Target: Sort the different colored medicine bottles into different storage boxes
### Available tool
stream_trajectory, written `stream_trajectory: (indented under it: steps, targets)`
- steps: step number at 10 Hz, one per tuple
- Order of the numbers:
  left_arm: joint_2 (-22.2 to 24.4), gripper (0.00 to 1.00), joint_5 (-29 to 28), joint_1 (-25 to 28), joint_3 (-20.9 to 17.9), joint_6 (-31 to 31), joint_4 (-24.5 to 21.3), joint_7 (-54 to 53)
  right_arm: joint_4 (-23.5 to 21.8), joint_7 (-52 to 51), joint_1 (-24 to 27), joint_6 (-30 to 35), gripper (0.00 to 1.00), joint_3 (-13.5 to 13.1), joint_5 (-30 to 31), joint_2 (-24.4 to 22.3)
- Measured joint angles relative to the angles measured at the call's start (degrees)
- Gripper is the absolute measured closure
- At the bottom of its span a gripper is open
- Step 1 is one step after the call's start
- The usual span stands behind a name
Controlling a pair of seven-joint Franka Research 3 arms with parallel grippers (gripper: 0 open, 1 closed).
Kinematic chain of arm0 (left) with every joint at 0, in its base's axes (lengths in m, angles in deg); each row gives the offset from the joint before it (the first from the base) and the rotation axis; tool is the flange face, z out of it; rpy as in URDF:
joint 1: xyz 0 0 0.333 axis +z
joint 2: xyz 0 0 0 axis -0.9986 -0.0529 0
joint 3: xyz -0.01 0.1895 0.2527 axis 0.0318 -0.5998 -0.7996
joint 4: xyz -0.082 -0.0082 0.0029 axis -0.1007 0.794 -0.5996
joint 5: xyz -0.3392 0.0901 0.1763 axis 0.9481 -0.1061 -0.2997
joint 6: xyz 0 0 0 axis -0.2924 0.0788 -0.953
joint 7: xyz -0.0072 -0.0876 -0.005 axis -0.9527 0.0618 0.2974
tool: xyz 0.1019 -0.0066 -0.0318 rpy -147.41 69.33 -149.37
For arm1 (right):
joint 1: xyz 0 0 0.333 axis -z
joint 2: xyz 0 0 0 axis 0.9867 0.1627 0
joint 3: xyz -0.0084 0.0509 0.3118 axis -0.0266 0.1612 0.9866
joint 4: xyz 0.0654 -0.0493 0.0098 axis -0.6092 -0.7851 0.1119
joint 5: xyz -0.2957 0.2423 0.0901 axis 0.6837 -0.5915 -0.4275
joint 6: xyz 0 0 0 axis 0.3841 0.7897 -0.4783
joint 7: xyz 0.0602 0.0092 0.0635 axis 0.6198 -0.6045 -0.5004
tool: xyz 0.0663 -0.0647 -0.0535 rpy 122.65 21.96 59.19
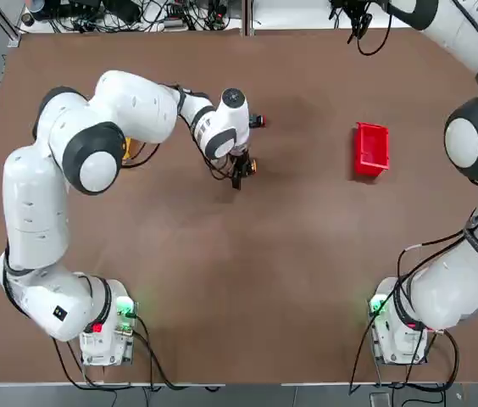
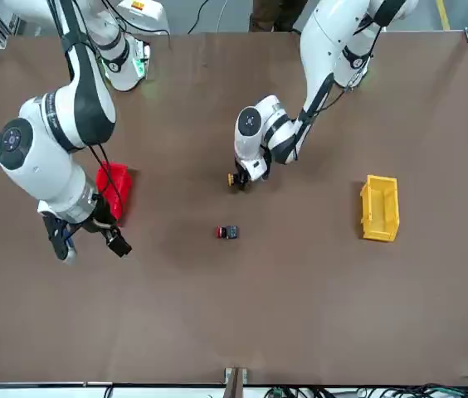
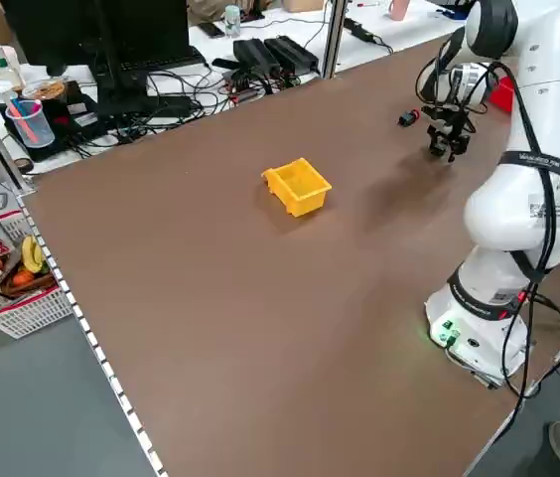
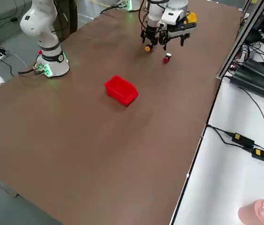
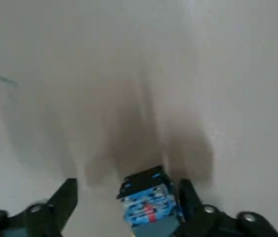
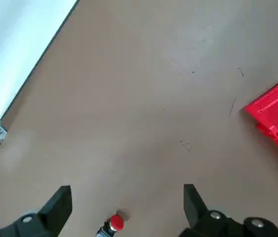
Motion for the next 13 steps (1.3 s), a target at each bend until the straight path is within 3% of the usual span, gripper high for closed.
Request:
stream_trajectory:
  steps: [1,3,4,6,8,10,13]
  targets:
    - [0.0,0.16,-0.8,0.0,0.0,0.0,0.2,0.2,0.0,0.1,0.0,0.0,0.00,0.0,0.0,0.0]
    - [0.0,0.48,-1.4,0.4,-0.1,0.1,1.0,0.2,0.0,0.4,-0.1,0.0,0.00,0.1,-0.2,0.1]
    - [0.2,0.57,-1.5,0.6,-0.1,0.1,1.2,0.2,0.0,0.8,-0.5,0.1,0.00,0.2,-0.2,0.4]
    - [2.0,0.58,-1.7,2.1,-0.1,-2.3,1.4,-2.9,0.0,2.9,-2.5,0.0,0.00,0.4,-0.2,1.2]
    - [6.3,0.58,-1.7,7.3,1.9,-5.8,1.7,-5.6,0.1,5.5,-4.3,0.0,0.00,0.4,-0.2,1.7]
    - [10.7,0.58,-1.7,17.9,9.0,-11.5,1.7,-12.2,0.4,8.6,-5.2,0.0,0.00,0.4,-0.2,1.9]
    - [14.2,0.58,-1.8,43.4,24.6,-22.4,-0.1,-29.1,3.8,20.3,-8.9,0.2,0.00,0.5,-0.1,5.6]
